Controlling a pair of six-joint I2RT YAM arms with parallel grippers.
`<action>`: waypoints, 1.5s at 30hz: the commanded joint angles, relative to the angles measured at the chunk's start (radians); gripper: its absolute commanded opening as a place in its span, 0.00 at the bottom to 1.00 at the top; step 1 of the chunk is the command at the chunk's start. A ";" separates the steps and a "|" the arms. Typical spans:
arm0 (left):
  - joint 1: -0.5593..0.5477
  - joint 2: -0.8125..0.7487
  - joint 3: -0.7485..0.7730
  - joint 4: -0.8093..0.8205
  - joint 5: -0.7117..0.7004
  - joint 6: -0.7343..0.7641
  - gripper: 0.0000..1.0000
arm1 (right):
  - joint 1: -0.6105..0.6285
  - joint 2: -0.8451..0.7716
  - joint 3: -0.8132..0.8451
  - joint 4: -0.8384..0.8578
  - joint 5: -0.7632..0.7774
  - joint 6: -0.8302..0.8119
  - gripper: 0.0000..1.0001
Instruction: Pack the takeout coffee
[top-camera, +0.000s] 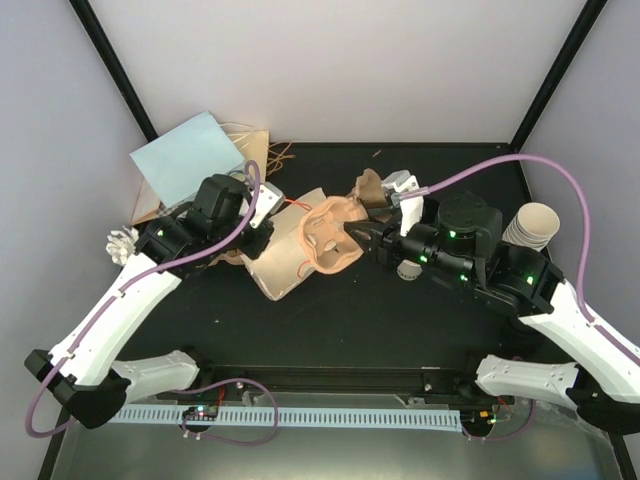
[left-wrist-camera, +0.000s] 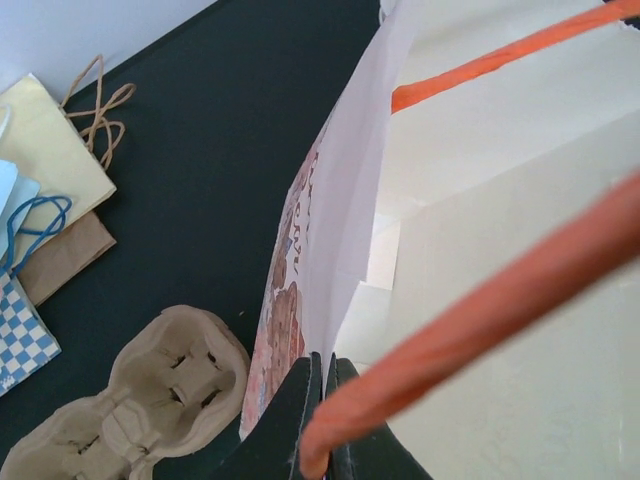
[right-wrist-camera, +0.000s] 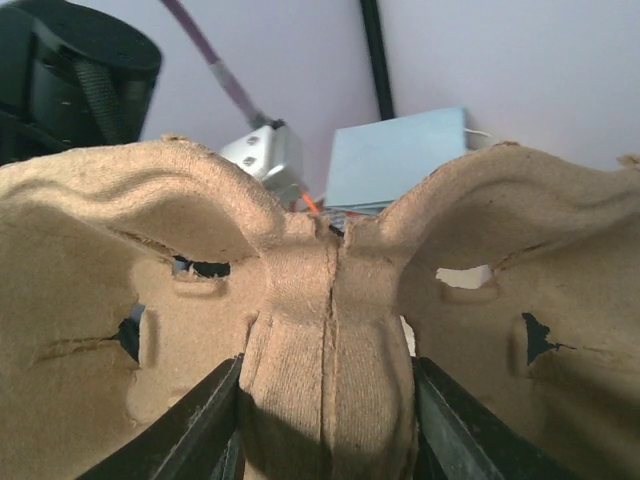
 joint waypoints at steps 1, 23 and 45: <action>-0.008 -0.031 -0.012 0.054 0.052 0.028 0.02 | -0.004 0.008 -0.002 0.097 -0.184 0.010 0.43; -0.013 -0.071 -0.013 0.040 0.225 0.034 0.01 | -0.004 0.006 -0.167 0.300 -0.417 0.117 0.42; -0.020 -0.092 -0.016 0.044 0.262 0.044 0.02 | -0.004 0.070 -0.219 0.300 -0.487 0.199 0.41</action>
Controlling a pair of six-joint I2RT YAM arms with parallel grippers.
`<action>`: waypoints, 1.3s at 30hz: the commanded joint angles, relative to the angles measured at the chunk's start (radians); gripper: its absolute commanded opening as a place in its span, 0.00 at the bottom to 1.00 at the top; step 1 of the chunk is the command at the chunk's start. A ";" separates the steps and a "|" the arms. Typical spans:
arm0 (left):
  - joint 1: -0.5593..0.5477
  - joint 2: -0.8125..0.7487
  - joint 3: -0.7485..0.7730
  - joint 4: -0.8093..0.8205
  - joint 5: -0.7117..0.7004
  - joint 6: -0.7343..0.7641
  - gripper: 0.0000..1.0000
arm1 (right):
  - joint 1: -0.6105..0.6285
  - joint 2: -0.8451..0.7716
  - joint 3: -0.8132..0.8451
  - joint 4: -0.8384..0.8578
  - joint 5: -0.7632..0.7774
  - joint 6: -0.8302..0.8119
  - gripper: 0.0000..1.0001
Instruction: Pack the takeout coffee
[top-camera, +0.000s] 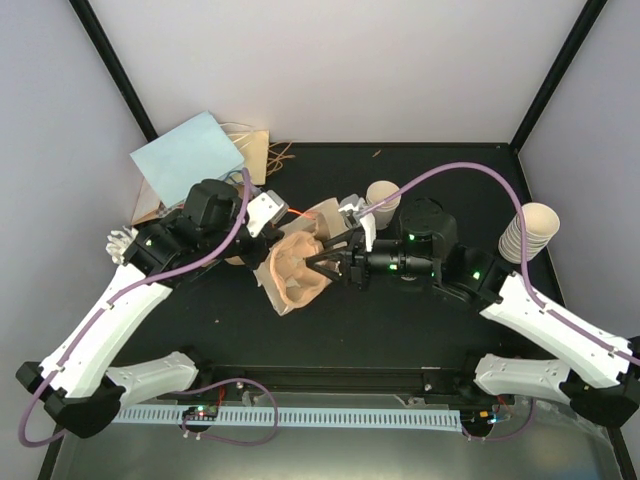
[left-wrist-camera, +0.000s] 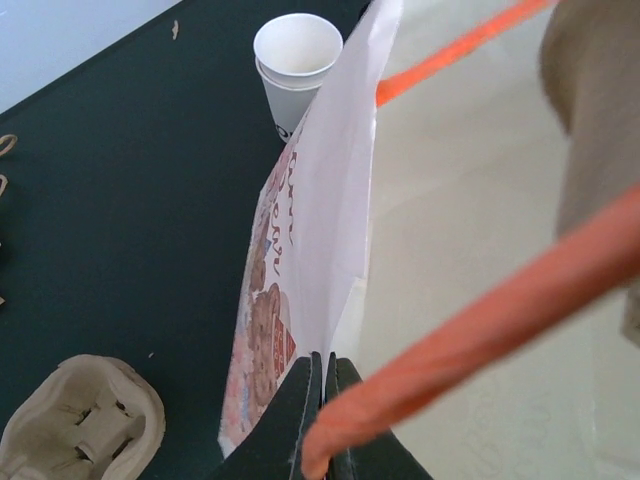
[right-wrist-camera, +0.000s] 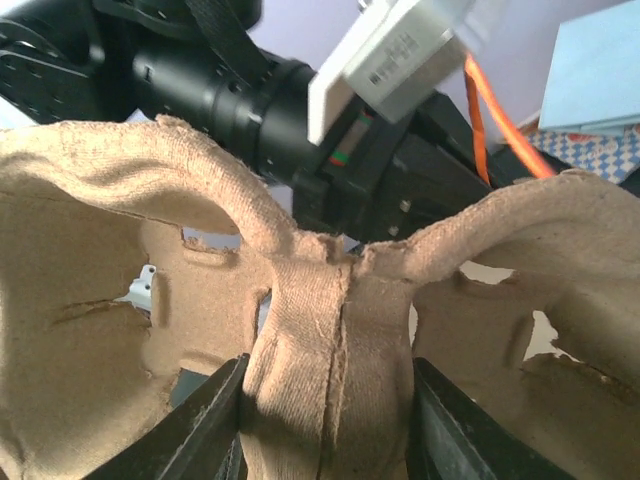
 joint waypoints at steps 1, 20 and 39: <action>-0.008 -0.027 0.003 0.027 0.043 0.026 0.02 | -0.005 0.011 -0.030 -0.002 -0.027 0.021 0.41; -0.026 -0.019 -0.003 0.025 0.049 0.032 0.01 | -0.006 0.015 -0.014 -0.054 0.046 0.046 0.41; -0.049 0.010 -0.003 0.015 -0.004 0.035 0.02 | -0.057 -0.033 0.030 -0.067 0.063 0.114 0.43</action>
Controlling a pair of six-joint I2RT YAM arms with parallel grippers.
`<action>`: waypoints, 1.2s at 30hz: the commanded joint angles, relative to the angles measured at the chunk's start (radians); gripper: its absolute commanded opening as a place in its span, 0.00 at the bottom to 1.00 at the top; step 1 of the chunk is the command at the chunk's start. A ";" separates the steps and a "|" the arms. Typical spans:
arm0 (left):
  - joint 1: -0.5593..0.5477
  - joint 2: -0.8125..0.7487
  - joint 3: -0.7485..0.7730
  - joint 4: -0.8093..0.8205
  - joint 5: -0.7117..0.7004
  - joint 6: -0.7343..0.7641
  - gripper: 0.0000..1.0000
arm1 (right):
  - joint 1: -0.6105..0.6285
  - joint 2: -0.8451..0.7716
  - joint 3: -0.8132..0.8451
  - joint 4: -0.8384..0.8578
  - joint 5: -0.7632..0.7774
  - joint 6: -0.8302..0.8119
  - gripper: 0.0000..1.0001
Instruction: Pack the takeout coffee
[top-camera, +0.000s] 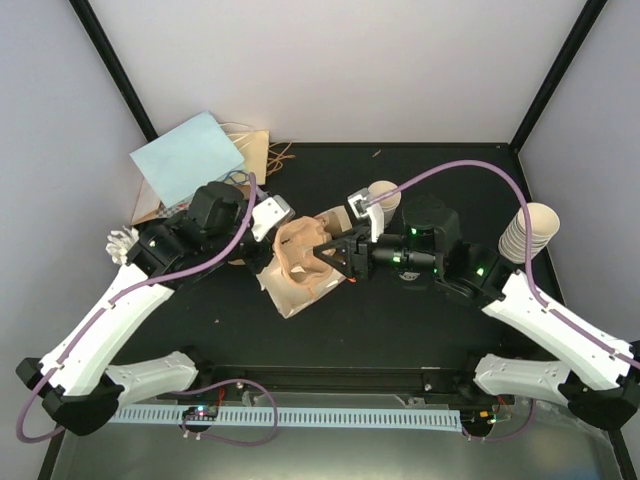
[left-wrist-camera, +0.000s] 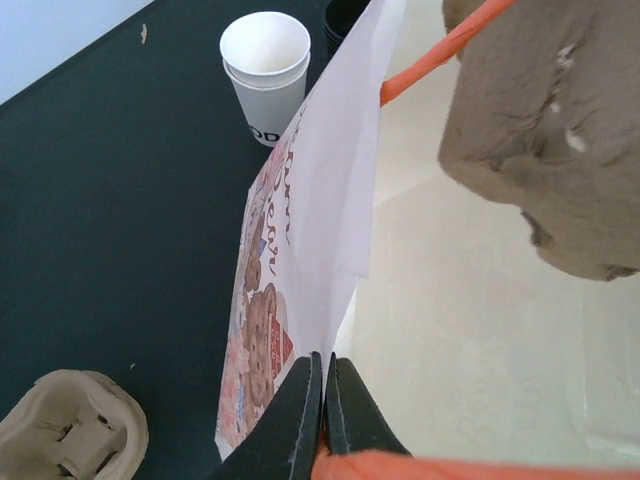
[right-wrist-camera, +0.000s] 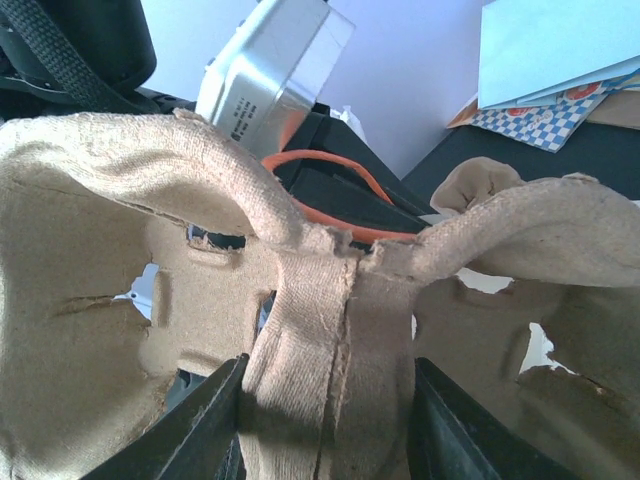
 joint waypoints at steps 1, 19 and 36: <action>-0.010 0.014 0.000 0.014 -0.020 0.018 0.02 | -0.018 -0.044 0.022 -0.011 0.014 0.002 0.43; -0.024 0.018 0.005 0.010 -0.023 0.018 0.02 | -0.035 -0.035 -0.030 -0.037 0.054 -0.024 0.42; -0.026 0.032 0.007 0.009 -0.046 0.011 0.02 | -0.035 0.004 -0.089 -0.015 -0.012 -0.038 0.41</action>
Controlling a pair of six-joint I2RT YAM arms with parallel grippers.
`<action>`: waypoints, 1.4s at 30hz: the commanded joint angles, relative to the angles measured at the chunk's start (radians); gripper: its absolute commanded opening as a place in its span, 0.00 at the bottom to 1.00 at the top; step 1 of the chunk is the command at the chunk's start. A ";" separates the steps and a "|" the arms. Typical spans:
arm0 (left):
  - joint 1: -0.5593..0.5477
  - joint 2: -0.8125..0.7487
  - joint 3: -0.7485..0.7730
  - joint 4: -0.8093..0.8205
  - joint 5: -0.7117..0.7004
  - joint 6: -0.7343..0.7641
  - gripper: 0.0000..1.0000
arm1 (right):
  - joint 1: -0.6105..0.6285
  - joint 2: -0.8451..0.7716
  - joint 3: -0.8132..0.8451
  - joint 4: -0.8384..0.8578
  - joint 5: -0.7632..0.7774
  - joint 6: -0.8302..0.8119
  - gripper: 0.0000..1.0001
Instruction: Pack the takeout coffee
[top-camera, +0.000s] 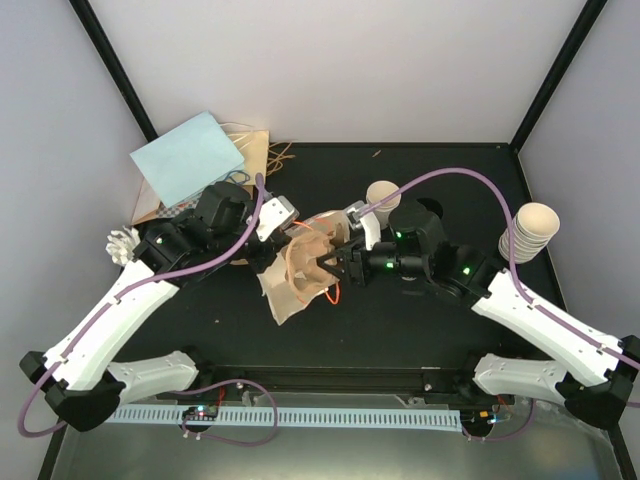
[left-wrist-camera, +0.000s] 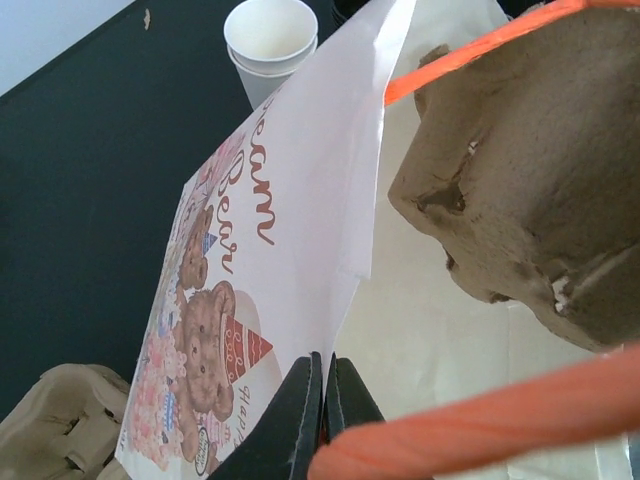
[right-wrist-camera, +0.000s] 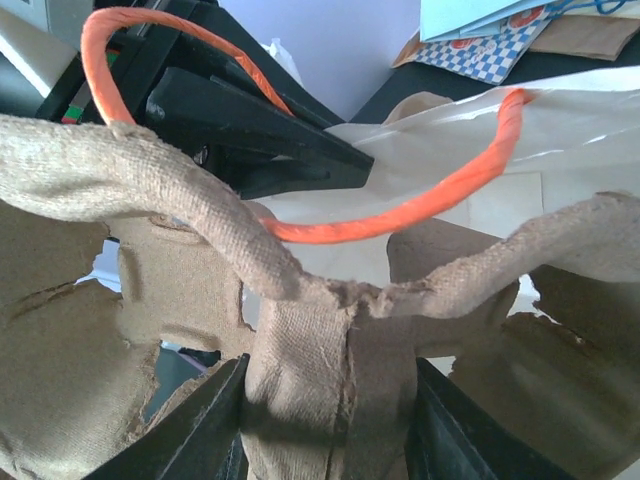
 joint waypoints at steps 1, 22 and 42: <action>-0.007 0.006 0.006 0.011 -0.018 0.008 0.02 | -0.008 -0.008 -0.013 0.045 -0.038 0.017 0.41; -0.006 0.037 -0.006 0.014 -0.022 -0.004 0.02 | -0.008 -0.089 0.007 0.018 0.009 0.007 0.41; -0.008 0.045 -0.006 0.007 -0.032 -0.008 0.02 | -0.008 -0.157 0.054 -0.047 0.084 -0.014 0.41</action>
